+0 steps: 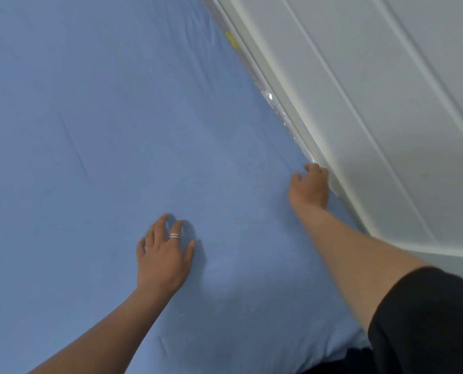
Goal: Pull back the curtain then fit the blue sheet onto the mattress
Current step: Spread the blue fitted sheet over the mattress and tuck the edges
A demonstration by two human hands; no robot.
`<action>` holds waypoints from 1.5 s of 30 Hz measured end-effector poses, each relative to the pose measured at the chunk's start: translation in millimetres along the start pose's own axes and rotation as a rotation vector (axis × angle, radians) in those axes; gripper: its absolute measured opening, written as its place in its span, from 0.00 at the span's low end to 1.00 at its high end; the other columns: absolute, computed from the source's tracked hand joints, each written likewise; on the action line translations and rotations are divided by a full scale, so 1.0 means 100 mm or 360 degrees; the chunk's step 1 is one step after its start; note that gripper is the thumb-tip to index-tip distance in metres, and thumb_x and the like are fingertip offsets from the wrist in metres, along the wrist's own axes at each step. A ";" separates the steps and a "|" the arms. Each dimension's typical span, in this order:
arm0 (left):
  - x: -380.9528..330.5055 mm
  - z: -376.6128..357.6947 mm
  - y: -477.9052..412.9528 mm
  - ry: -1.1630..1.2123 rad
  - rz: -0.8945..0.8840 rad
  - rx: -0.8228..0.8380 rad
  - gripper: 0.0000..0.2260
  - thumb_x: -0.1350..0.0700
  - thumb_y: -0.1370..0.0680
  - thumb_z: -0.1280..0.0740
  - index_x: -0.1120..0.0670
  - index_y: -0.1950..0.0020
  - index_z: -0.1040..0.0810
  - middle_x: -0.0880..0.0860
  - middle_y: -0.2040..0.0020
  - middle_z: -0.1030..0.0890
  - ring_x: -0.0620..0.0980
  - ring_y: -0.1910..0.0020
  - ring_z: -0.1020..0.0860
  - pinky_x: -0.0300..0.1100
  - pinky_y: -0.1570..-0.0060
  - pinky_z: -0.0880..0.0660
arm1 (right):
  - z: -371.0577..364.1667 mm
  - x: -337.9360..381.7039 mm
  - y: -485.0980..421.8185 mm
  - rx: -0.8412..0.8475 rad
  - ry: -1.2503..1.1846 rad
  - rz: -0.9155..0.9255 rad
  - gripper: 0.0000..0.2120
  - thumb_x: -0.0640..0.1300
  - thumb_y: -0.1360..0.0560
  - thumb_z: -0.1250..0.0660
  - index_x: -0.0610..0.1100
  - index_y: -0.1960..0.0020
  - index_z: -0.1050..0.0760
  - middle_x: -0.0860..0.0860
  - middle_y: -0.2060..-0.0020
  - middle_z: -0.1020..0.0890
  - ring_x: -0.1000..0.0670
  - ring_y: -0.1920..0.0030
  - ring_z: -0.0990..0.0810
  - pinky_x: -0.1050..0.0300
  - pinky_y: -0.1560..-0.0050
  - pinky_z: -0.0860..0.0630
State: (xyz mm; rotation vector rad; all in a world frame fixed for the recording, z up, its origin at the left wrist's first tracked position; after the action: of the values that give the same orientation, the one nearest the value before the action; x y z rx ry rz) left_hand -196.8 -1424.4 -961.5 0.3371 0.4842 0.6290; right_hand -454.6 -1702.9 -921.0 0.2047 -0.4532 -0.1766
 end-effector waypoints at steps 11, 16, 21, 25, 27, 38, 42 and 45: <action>-0.15 0.35 -0.53 0.0400 -0.0108 -0.0448 0.14 0.59 0.25 0.30 0.53 0.39 0.21 0.53 0.32 0.28 0.56 0.34 0.27 0.54 0.38 0.29 | -0.78 1.29 -1.07 0.0113 0.0931 0.0727 0.21 0.47 0.20 0.42 0.48 0.29 0.41 0.41 0.43 0.27 0.37 0.44 0.27 0.46 0.50 0.32; -0.05 0.42 -0.74 0.0190 0.0001 -0.0508 0.21 0.55 0.24 0.31 0.51 0.31 0.25 0.54 0.26 0.33 0.58 0.27 0.35 0.57 0.33 0.36 | -1.00 1.31 -1.08 0.0591 0.0871 0.0893 0.23 0.49 0.19 0.50 0.62 0.26 0.46 0.43 0.37 0.32 0.36 0.44 0.24 0.48 0.48 0.30; 0.11 0.26 -1.07 -0.0118 0.0070 -0.0322 0.30 0.39 0.19 0.44 0.42 0.19 0.49 0.50 0.18 0.55 0.52 0.20 0.60 0.63 0.25 0.55 | -0.82 1.46 -1.21 0.0388 0.1352 0.1182 0.27 0.50 0.18 0.53 0.62 0.21 0.53 0.41 0.38 0.29 0.36 0.45 0.22 0.51 0.54 0.34; 0.15 0.09 -1.27 -0.0215 0.0139 -0.0231 0.31 0.32 0.21 0.56 0.39 0.21 0.62 0.49 0.19 0.64 0.53 0.22 0.68 0.67 0.26 0.61 | -0.72 1.36 -1.42 0.0225 0.1741 0.1147 0.29 0.45 0.18 0.52 0.52 0.19 0.56 0.41 0.40 0.26 0.38 0.47 0.20 0.51 0.54 0.33; 0.13 0.06 -1.28 -0.0229 0.0149 -0.0250 0.31 0.33 0.20 0.57 0.40 0.21 0.63 0.49 0.19 0.64 0.54 0.22 0.68 0.67 0.26 0.61 | -0.80 1.41 -1.36 0.0128 0.1933 0.1218 0.30 0.42 0.20 0.52 0.47 0.18 0.55 0.45 0.43 0.24 0.42 0.48 0.20 0.51 0.54 0.37; 0.25 0.20 -1.42 -0.0288 0.0133 -0.0348 0.30 0.35 0.20 0.59 0.44 0.19 0.55 0.50 0.18 0.58 0.51 0.20 0.64 0.65 0.25 0.60 | -1.14 2.13 -0.69 0.0200 0.1073 0.1589 0.28 0.46 0.20 0.44 0.39 0.21 0.41 0.42 0.21 0.42 0.40 0.21 0.47 0.43 0.25 0.47; 0.23 0.20 -1.41 -0.0332 0.0132 -0.0384 0.30 0.35 0.19 0.58 0.45 0.19 0.54 0.51 0.18 0.57 0.51 0.20 0.62 0.64 0.25 0.60 | -1.50 1.81 -0.87 0.0517 0.0981 0.1443 0.38 0.63 0.19 0.48 0.42 0.19 0.53 0.46 0.19 0.51 0.44 0.19 0.55 0.46 0.21 0.54; 0.22 0.22 -1.44 -0.0287 0.0061 -0.0414 0.30 0.36 0.19 0.56 0.44 0.19 0.54 0.50 0.18 0.56 0.50 0.20 0.61 0.62 0.25 0.63 | -1.26 1.61 -1.39 0.0292 0.0874 0.1149 0.42 0.67 0.21 0.51 0.40 0.19 0.54 0.43 0.19 0.51 0.44 0.20 0.54 0.47 0.21 0.54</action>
State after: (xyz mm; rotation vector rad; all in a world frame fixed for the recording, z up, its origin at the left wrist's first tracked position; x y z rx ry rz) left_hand -101.1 -1523.2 -1013.2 0.1541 0.2202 0.6835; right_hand -272.7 -1851.3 -998.1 0.2466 0.0250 0.6208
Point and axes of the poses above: each hand's wrist, its own y-axis away from the middle knuckle, its own z-axis out of the back of the hand, x = y × z, the point moved 10 cm from there along -y, towards the middle knuckle
